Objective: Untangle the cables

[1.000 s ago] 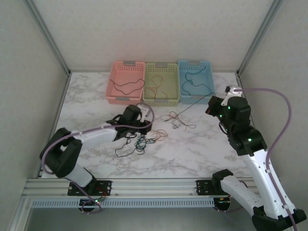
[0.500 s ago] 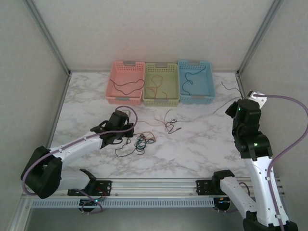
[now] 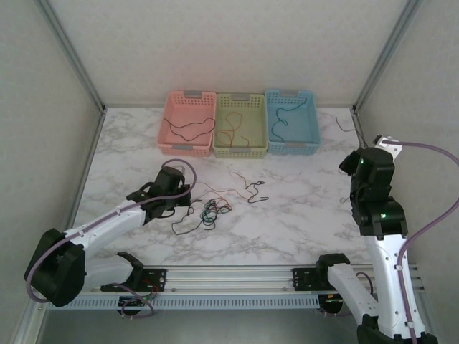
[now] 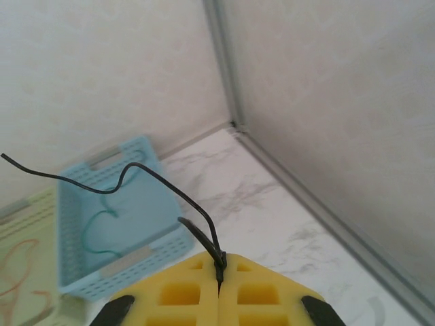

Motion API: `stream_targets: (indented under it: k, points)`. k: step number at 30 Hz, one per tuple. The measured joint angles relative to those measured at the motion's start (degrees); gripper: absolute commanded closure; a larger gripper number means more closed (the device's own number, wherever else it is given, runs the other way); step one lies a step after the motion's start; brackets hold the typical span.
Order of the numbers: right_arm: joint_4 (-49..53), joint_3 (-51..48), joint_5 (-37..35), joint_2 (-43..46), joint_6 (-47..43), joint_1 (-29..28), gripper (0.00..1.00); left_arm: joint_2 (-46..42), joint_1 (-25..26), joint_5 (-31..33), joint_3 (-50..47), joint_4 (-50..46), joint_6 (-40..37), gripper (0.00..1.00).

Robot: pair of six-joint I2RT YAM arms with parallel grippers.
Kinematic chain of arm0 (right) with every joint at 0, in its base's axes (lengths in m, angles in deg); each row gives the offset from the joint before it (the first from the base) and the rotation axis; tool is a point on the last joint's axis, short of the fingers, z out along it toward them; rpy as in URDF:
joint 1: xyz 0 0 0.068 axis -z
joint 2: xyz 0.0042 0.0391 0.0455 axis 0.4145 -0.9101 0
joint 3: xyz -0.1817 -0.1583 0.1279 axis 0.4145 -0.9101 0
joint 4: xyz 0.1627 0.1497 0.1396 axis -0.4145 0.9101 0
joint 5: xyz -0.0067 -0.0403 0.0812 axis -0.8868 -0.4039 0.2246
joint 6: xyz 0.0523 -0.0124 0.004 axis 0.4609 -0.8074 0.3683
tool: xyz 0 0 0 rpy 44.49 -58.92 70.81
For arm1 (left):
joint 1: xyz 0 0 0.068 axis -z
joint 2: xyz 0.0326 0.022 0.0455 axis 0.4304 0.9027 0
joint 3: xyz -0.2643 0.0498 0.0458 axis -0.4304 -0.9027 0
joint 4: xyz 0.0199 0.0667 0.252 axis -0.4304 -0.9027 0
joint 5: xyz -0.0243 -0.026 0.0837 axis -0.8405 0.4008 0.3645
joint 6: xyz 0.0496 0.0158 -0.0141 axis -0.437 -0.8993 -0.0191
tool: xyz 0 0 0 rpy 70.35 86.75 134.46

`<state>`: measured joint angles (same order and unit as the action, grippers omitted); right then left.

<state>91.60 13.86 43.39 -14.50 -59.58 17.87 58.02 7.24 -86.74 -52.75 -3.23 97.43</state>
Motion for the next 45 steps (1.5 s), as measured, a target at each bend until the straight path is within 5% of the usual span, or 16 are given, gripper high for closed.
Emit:
stream_targets:
  k: [9,19,35,45]
  points:
    - [-9.09,0.15,22.36,-3.19,6.49,0.0,1.0,-1.68,0.0,-1.4,-0.55,-0.35,-0.26,1.0]
    - [-26.27,9.42,37.07,-21.38,20.09,-1.14,1.0,-3.58,0.0,-1.84,-1.25,-0.81,-0.26,1.0]
    - [-41.11,39.3,44.11,-55.1,30.23,-13.27,1.0,-4.22,0.0,-1.81,-2.43,-1.14,-0.46,1.0]
    - [-43.01,75.06,51.17,-87.49,37.77,-16.98,1.0,-4.22,-0.02,-1.84,-2.43,-1.14,-0.48,1.0]
